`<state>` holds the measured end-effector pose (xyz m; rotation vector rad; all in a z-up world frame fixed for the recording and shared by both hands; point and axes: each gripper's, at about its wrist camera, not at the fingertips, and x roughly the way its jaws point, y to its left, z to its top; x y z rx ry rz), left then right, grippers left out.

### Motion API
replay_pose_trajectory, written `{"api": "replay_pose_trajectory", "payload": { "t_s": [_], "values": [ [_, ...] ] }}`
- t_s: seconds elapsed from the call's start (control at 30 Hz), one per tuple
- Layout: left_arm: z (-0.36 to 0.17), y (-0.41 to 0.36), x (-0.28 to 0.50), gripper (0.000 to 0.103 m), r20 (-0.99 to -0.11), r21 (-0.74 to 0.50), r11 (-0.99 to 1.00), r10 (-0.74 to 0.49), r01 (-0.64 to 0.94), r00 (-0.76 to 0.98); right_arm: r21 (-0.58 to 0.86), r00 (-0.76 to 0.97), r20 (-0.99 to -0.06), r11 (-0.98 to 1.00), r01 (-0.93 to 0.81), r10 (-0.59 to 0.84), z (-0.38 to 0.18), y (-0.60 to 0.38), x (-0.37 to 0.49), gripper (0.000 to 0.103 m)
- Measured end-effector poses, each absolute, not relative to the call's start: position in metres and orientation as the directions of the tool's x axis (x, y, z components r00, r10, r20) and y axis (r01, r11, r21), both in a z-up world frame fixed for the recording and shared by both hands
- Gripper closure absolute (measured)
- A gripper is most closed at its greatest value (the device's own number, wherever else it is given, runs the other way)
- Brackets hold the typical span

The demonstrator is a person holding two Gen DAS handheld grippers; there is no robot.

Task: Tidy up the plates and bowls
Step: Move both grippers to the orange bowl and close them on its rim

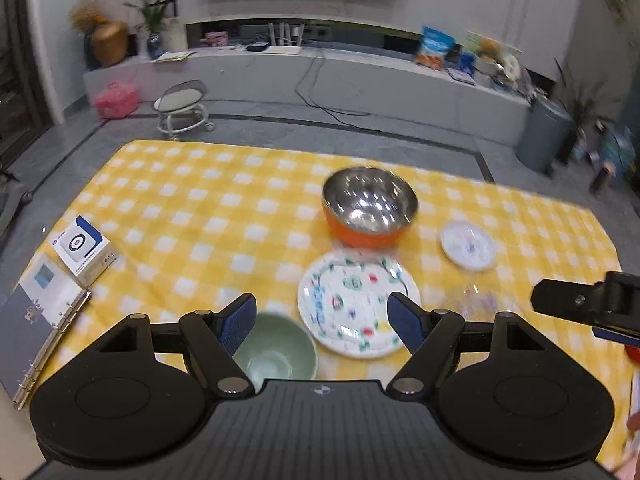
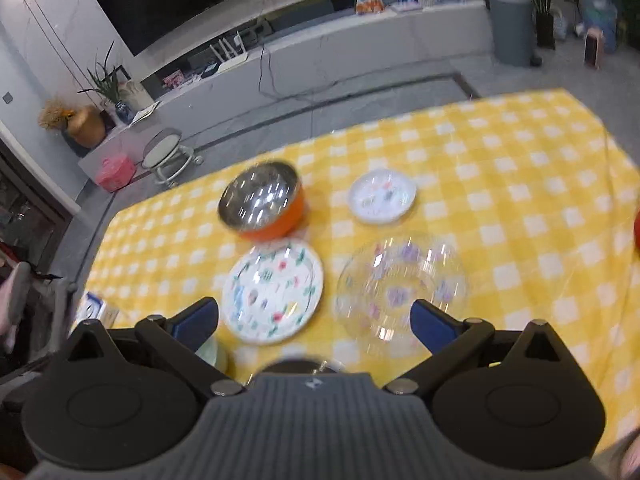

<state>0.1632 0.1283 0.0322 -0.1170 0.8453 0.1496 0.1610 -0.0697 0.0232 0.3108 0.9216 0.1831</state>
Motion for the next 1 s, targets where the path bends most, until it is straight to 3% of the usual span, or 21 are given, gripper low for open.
{"api": "replay_pose_trajectory", "payload": {
  "t_s": [0.13, 0.27, 0.4, 0.63, 0.83, 0.87, 0.93, 1.0],
  "values": [
    [0.025, 0.141, 0.198, 0.017, -0.75, -0.079, 0.981, 0.058, -0.176, 0.659, 0.469, 0.506, -0.746, 0.881, -0.061, 0.433, 0.009, -0.067, 0.205, 0.003],
    [0.014, 0.148, 0.236, 0.021, -0.755, -0.017, 0.986, 0.095, -0.164, 0.649, 0.462, 0.507, -0.763, 0.887, -0.008, 0.402, -0.008, -0.058, 0.242, 0.007],
    [-0.003, 0.158, 0.273, 0.021, -0.784, -0.06, 0.983, 0.06, -0.172, 0.618, 0.427, 0.505, -0.783, 0.904, 0.011, 0.364, -0.028, -0.048, 0.282, 0.014],
    [-0.034, 0.163, 0.319, 0.025, -0.757, -0.059, 0.989, 0.047, -0.139, 0.652, 0.404, 0.499, -0.796, 0.914, 0.015, 0.344, -0.063, -0.037, 0.336, 0.037],
    [-0.063, 0.173, 0.351, 0.028, -0.792, -0.106, 0.978, 0.028, -0.181, 0.611, 0.401, 0.512, -0.781, 0.916, -0.027, 0.357, -0.078, -0.015, 0.36, 0.047],
    [-0.068, 0.174, 0.354, 0.028, -0.801, -0.114, 0.977, 0.016, -0.178, 0.599, 0.383, 0.498, -0.794, 0.923, -0.036, 0.349, -0.082, -0.01, 0.364, 0.05],
    [-0.077, 0.175, 0.36, 0.031, -0.818, -0.126, 0.978, -0.009, -0.164, 0.576, 0.349, 0.475, -0.816, 0.936, -0.048, 0.329, -0.09, -0.002, 0.371, 0.069],
    [-0.082, 0.174, 0.363, 0.036, -0.829, -0.118, 0.979, -0.004, -0.167, 0.56, 0.349, 0.46, -0.823, 0.936, -0.052, 0.333, -0.097, 0.004, 0.375, 0.073]
  ]
}}
